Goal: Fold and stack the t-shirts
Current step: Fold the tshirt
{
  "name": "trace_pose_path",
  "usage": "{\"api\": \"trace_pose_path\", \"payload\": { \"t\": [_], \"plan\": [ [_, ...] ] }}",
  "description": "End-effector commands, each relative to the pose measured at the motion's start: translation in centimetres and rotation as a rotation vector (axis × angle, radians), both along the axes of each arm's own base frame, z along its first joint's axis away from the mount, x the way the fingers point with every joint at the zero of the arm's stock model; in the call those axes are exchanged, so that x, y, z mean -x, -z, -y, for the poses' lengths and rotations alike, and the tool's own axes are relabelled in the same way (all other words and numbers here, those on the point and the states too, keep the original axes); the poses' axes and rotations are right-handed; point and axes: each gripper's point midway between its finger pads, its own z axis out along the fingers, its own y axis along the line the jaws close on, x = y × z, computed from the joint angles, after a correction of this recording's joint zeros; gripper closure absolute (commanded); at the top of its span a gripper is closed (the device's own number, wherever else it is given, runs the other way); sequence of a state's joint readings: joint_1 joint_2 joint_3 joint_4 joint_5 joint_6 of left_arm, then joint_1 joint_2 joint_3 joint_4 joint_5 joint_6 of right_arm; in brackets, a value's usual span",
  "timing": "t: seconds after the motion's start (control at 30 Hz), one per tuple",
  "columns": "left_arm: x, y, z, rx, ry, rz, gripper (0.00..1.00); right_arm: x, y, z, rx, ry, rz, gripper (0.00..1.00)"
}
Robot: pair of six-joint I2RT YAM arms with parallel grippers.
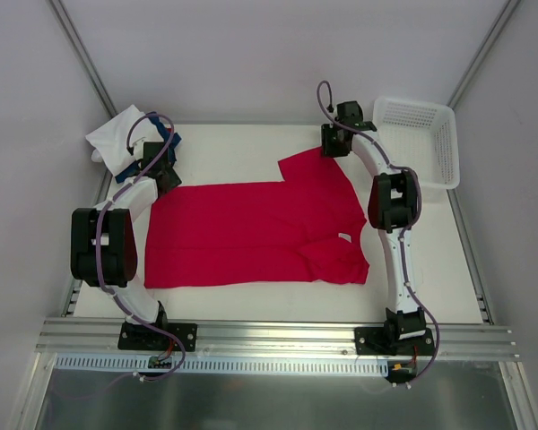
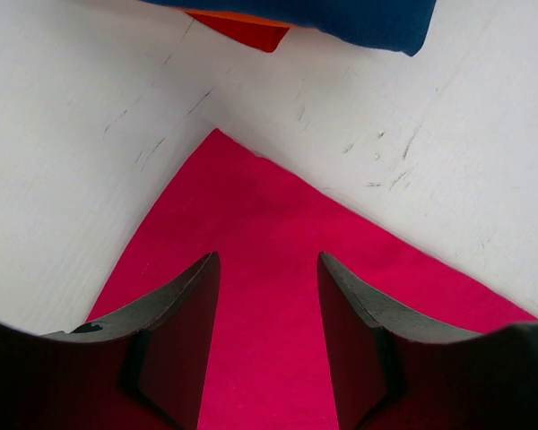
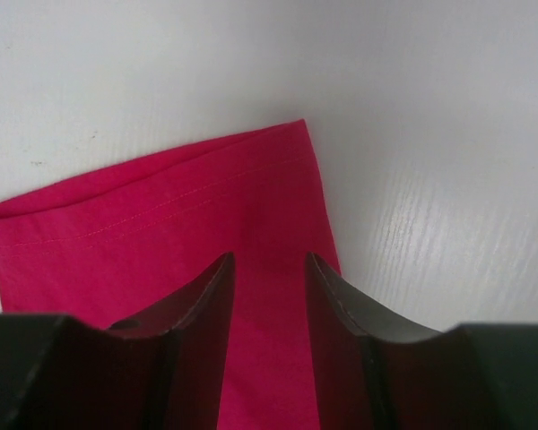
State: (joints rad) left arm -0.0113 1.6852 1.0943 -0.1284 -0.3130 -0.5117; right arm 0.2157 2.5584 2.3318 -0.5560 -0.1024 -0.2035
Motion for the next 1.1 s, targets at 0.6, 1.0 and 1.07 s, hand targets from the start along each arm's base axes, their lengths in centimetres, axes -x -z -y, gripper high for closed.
{"api": "trace_pose_path", "payload": {
  "t": [0.6, 1.0, 1.07],
  "plan": [
    [-1.5, -2.0, 0.0, -0.006, 0.028, 0.055, 0.52, -0.5, -0.3, 0.7, -0.322, 0.149, -0.118, 0.57],
    [-1.3, -2.9, -0.2, -0.022, 0.029, 0.072, 0.52, 0.9, 1.9, -0.3, -0.365, 0.177, -0.203, 0.85],
    [-1.3, -2.5, -0.2, -0.022, 0.029, 0.062, 0.52, 0.9, 1.8, -0.4, -0.364, 0.179, -0.202, 0.97]
  ]
}}
